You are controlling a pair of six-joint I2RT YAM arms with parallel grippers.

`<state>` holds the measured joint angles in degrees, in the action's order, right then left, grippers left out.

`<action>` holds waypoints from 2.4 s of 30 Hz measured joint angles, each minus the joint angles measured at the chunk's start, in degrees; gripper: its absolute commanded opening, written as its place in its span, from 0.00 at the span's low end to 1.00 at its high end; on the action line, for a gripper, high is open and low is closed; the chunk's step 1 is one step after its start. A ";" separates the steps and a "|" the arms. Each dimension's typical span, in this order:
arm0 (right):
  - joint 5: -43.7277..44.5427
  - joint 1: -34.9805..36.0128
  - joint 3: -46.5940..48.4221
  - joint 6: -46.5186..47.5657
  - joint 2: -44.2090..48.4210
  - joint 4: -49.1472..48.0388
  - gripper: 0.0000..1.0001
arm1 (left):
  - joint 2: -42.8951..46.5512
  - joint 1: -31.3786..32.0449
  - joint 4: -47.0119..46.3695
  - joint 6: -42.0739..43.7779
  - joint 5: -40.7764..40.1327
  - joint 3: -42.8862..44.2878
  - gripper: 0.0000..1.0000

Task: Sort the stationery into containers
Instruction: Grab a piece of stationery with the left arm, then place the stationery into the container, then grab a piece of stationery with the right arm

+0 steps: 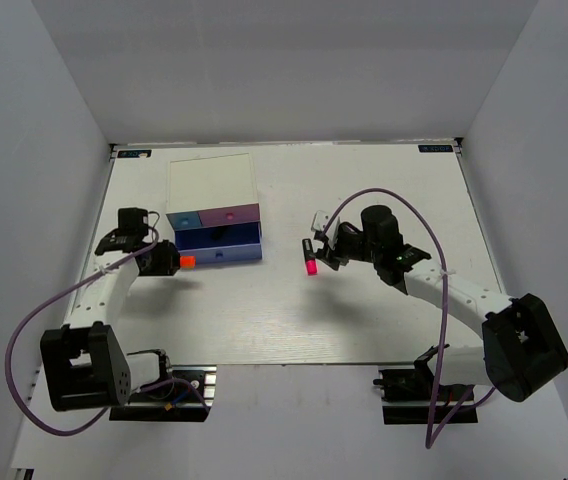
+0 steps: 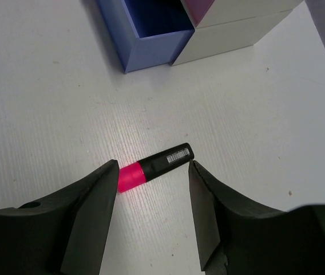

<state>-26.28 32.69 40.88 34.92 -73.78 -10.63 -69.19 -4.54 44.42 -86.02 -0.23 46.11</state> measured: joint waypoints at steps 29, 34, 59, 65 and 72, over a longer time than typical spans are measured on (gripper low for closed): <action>0.61 -2.01 -2.43 1.25 0.46 0.13 0.61 | -18.47 9.38 -6.45 0.09 2.19 15.34 0.65; 0.61 -2.25 -2.43 -0.79 -0.39 -0.11 0.82 | -18.18 9.92 -7.02 0.04 2.16 15.76 0.69; 16.28 0.31 17.86 -32.33 -24.87 11.15 0.75 | 25.79 10.03 -24.85 34.80 10.40 -12.70 0.92; 21.42 1.86 17.86 -34.64 -28.39 12.41 0.72 | 35.69 10.03 -25.33 39.71 6.62 -21.03 0.93; 24.81 3.52 18.71 -34.69 -30.69 12.13 0.54 | 45.83 10.03 -25.59 44.50 0.98 -27.06 0.93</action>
<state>-1.48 36.21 59.59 0.23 -104.47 1.50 -23.35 5.50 18.83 -41.52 0.75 19.05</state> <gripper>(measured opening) 0.594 0.925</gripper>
